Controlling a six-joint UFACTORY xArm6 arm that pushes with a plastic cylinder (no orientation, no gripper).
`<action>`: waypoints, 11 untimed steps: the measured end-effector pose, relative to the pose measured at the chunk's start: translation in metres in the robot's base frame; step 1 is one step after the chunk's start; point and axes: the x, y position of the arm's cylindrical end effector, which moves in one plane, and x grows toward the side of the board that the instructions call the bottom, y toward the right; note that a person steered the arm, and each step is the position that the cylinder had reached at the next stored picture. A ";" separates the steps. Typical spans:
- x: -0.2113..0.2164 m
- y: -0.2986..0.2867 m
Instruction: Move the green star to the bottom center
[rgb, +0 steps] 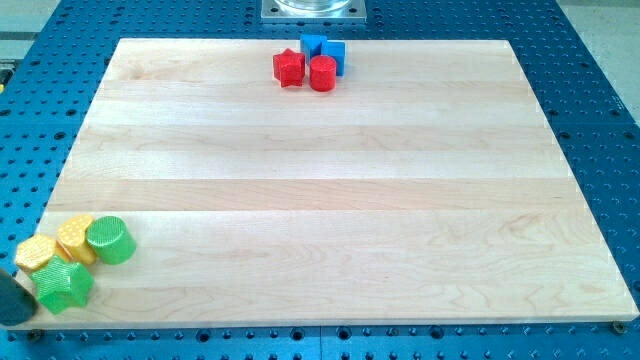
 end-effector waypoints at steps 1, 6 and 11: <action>-0.022 0.009; -0.014 0.075; -0.072 0.263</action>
